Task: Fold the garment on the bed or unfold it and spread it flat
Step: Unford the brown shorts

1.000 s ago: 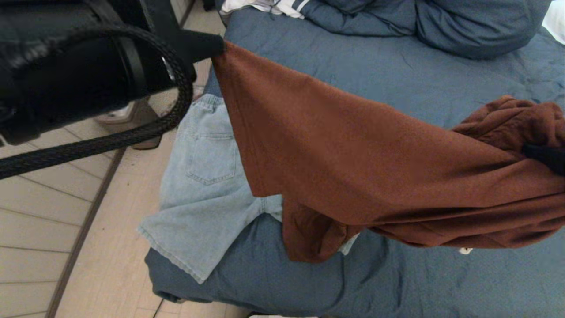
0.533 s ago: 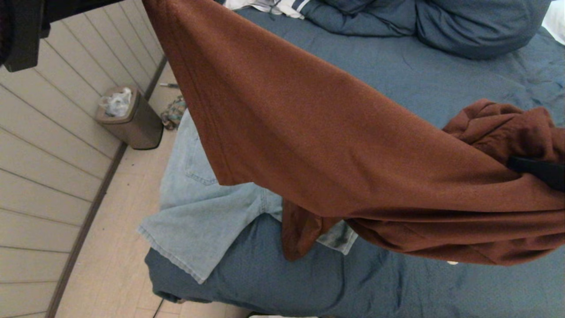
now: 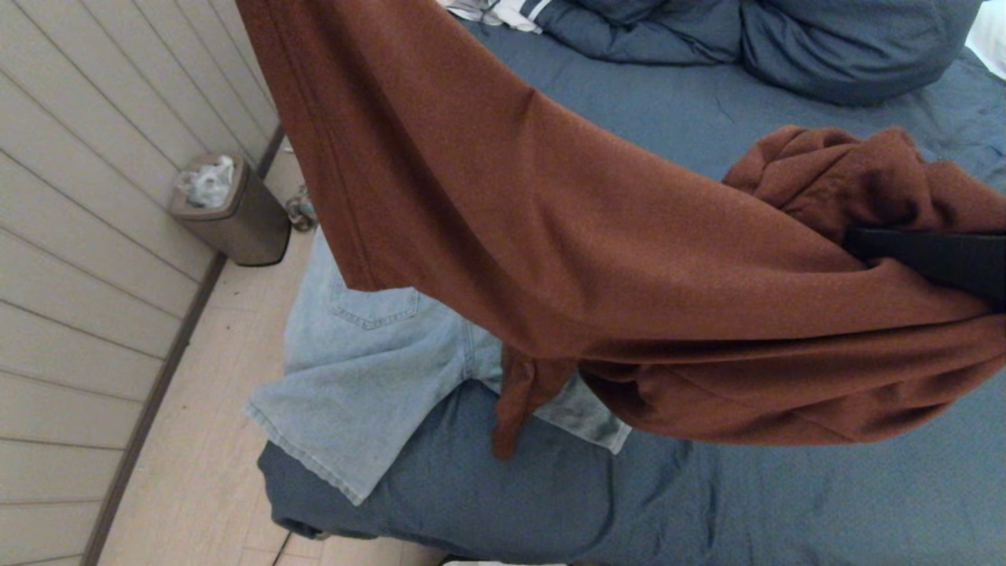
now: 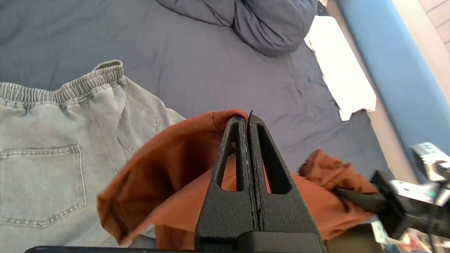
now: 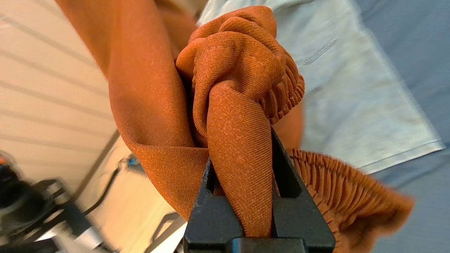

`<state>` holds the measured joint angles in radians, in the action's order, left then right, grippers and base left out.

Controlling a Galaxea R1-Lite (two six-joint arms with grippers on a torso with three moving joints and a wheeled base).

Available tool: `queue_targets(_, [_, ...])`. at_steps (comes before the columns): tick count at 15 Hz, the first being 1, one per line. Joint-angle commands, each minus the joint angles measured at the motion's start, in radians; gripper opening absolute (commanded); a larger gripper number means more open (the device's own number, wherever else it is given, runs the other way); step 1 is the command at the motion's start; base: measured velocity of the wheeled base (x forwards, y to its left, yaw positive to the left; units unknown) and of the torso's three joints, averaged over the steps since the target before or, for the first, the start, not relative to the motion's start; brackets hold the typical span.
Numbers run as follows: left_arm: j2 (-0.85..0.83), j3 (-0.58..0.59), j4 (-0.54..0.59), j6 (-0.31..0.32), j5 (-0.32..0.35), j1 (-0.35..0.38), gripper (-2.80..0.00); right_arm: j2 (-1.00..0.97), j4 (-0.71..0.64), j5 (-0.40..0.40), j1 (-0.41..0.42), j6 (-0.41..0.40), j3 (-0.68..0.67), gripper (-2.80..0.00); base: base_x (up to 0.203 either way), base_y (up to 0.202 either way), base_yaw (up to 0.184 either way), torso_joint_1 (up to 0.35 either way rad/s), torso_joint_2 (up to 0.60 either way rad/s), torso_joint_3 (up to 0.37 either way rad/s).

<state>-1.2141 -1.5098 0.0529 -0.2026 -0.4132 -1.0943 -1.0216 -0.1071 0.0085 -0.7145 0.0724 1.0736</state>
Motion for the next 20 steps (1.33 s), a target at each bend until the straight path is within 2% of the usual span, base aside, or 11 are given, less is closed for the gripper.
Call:
queue_targets(1, [-0.017, -0.108, 0.120, -0.005, -0.002, -0.030, -2.80, -0.030, -0.066, 0.000, -0.051, 0.036, 0.065, -2.80, 0.000, 0.000, 0.000, 0.000, 0.00, 0.000])
queue_targets(6, [0.037, -0.233, 0.211, -0.004, -0.014, -0.041, -2.80, -0.014, -0.197, 0.001, -0.106, 0.118, 0.196, -2.80, 0.000, 0.000, 0.000, 0.000, 0.00, 0.000])
queue_targets(10, [0.050, -0.411, 0.315, 0.006, -0.015, -0.041, -2.80, -0.025, -0.269, -0.001, -0.118, 0.202, 0.286, -2.80, 0.000, 0.000, 0.000, 0.000, 0.00, 0.000])
queue_targets(11, [0.043, -0.432, 0.328, 0.049, -0.014, -0.041, -2.80, -0.042, -0.279, -0.002, -0.113, 0.228, 0.308, -2.80, 0.000, 0.000, 0.000, 0.000, 0.00, 0.000])
queue_targets(13, [0.006, -0.427, 0.330, 0.068, -0.014, -0.041, -2.80, -0.093, -0.313, -0.008, -0.107, 0.274, 0.349, -2.80, 0.000, 0.000, 0.000, 0.000, 0.00, 0.000])
queue_targets(15, [-0.035, -0.402, 0.329, 0.048, -0.010, -0.041, -2.80, -0.152, -0.320, -0.011, -0.067, 0.286, 0.354, -2.80, 0.000, 0.000, 0.000, 0.000, 0.00, 0.000])
queue_targets(19, [-0.161, -0.382, 0.327, -0.057, -0.003, -0.037, -2.80, -0.257, -0.310, -0.004, 0.084, 0.285, 0.353, -2.80, 0.000, 0.000, 0.000, 0.000, 0.00, 0.000])
queue_targets(20, [-0.186, -0.377, 0.324, -0.065, -0.002, -0.036, -2.80, -0.281, -0.307, -0.005, 0.122, 0.279, 0.358, -2.80, 0.000, 0.000, 0.000, 0.000, 0.00, 0.000])
